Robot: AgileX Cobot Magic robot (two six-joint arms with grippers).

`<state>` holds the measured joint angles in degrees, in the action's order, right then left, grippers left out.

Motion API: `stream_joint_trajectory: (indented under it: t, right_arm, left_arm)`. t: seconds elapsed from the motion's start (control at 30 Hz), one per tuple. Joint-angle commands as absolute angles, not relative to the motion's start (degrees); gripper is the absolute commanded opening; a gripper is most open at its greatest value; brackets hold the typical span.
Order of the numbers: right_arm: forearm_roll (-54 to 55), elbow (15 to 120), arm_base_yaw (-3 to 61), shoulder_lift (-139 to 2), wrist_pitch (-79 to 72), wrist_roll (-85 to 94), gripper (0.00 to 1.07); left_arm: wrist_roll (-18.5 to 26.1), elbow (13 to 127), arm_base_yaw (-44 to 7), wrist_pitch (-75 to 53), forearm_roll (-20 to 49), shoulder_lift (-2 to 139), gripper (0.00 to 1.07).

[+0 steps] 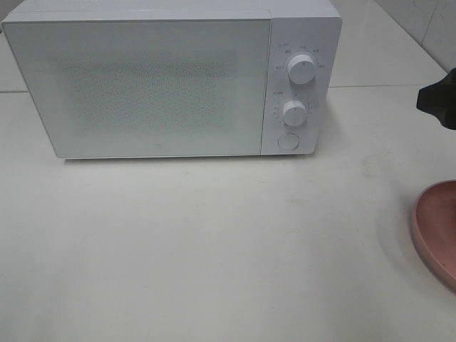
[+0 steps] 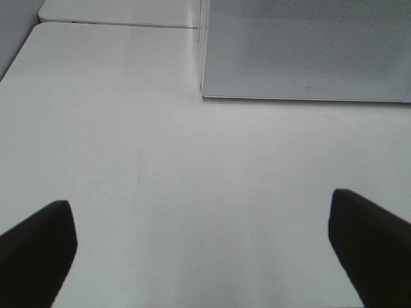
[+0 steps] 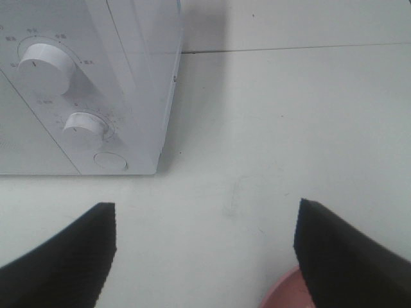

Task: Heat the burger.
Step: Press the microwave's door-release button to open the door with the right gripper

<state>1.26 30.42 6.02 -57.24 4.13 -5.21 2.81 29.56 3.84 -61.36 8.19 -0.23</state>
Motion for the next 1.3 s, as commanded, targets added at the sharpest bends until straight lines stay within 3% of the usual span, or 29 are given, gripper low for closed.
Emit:
stream_joint_trajectory:
  t: [0.03, 0.3, 0.5, 0.9, 1.3]
  right_arm:
    - [1.03, 30.94, 6.25, -61.02, -2.52, -7.28, 0.75]
    - [0.97, 30.94, 6.25, -67.04, -12.61, -8.19, 0.75]
    - [1.49, 27.79, 6.93, -73.28, -29.45, -7.68, 0.75]
    - [24.24, 22.35, 20.17, -84.28, -53.57, 11.06, 0.75]
    - [36.90, 22.29, 33.29, -94.14, -71.62, 12.66, 0.75]
  left_arm:
    - [2.75, 29.56, 3.61, -61.36, 8.25, -1.38, 1.00]
    - [2.75, 29.56, 3.61, -61.36, 8.25, -1.38, 1.00]
    - [2.75, 29.56, 3.61, -61.36, 8.25, -1.38, 1.00]
    - [2.75, 29.56, 3.61, -61.36, 8.25, -1.38, 1.00]
    - [2.75, 29.56, 3.61, -61.36, 8.25, -1.38, 1.00]
